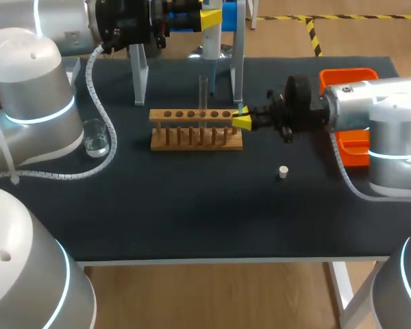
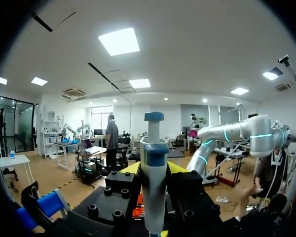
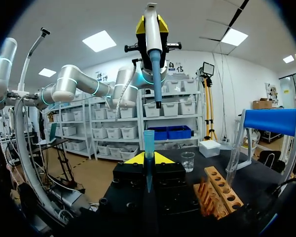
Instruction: Invert the test tube, pick up the pipette, mount the tip to pipette, aspirate from beaker and dispense into the tube, eject the tip, return the pipette, and cap with the stopper.
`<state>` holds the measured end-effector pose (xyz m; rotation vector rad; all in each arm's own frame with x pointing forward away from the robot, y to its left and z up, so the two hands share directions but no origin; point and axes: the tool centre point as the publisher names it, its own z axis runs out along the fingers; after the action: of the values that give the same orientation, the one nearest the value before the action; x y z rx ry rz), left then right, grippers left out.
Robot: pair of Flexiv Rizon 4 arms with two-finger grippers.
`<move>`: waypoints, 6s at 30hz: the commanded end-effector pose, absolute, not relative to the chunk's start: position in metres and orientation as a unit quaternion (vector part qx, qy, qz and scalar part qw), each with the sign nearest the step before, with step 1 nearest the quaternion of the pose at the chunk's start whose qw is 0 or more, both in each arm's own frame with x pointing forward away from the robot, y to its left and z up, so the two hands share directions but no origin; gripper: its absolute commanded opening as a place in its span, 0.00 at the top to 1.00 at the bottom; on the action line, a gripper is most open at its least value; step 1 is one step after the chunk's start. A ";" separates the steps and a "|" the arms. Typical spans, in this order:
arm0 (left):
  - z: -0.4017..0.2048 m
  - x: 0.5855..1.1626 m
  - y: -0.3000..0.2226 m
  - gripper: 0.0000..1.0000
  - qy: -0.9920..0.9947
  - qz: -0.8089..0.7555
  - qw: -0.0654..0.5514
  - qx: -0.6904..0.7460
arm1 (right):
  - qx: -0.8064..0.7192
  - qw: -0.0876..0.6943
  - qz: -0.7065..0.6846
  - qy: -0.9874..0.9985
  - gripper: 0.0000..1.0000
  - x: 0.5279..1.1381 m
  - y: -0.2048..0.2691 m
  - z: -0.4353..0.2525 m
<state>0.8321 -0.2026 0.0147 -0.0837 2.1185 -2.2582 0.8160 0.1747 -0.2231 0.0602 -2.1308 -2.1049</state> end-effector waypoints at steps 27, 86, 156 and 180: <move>0.015 0.833 -0.202 1.00 0.684 -0.728 0.021 -0.027 | 0.004 0.065 -0.697 -0.714 1.00 0.816 0.214 -0.226; 0.015 0.833 -0.202 1.00 0.684 -0.728 0.021 -0.027 | 0.008 0.068 -0.704 -0.707 1.00 0.818 0.229 -0.214; 0.015 0.833 -0.202 1.00 0.684 -0.728 0.021 -0.027 | 0.012 0.060 -0.708 -0.704 1.00 0.827 0.231 -0.201; 0.015 0.833 -0.202 1.00 0.684 -0.728 0.021 -0.027 | 0.016 0.054 -0.710 -0.702 1.00 0.827 0.231 -0.197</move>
<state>0.8322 -0.2026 0.0147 -0.0838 2.1184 -2.2581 0.8271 0.2318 -0.1987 0.0493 -2.1283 -2.1571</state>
